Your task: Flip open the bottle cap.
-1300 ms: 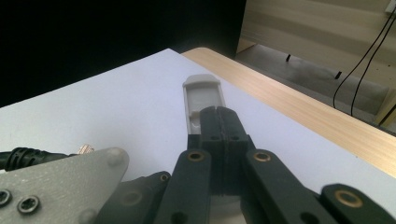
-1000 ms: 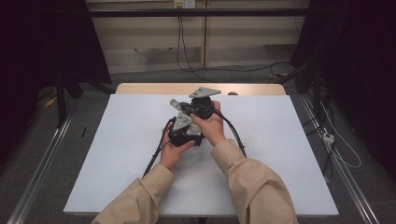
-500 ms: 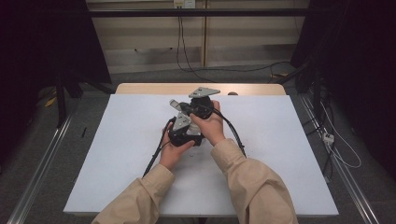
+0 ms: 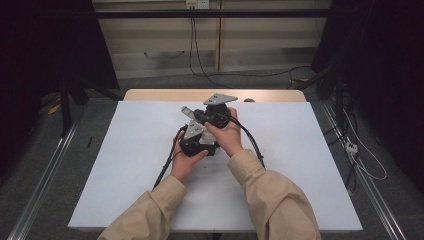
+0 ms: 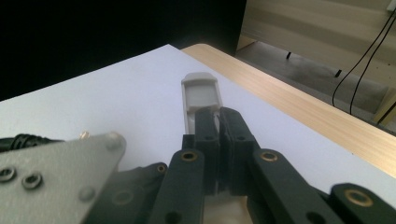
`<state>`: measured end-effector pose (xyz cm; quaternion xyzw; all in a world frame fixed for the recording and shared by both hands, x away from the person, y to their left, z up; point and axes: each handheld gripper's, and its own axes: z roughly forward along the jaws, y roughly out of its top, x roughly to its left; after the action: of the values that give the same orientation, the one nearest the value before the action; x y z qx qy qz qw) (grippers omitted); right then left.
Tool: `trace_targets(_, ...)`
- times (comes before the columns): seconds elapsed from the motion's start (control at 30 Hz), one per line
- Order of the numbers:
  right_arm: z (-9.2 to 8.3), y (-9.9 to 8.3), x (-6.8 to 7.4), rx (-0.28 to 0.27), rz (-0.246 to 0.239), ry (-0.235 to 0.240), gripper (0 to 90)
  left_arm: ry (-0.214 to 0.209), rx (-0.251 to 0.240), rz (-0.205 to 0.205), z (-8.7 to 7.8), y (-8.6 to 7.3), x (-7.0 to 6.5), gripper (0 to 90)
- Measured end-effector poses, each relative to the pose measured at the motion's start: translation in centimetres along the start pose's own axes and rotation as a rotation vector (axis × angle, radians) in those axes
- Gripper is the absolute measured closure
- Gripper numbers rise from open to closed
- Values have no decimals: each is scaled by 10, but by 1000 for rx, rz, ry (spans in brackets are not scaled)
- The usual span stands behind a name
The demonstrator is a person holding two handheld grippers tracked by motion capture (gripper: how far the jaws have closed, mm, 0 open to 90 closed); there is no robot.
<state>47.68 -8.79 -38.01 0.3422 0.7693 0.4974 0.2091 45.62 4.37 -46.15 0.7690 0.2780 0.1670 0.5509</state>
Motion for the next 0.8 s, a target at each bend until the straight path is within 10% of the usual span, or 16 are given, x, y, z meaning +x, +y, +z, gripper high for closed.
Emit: trace_targets(0.8, -31, -5, -1, -24, 63, -19, 388, -45, 85, -2, -24, -3, 9, 60)
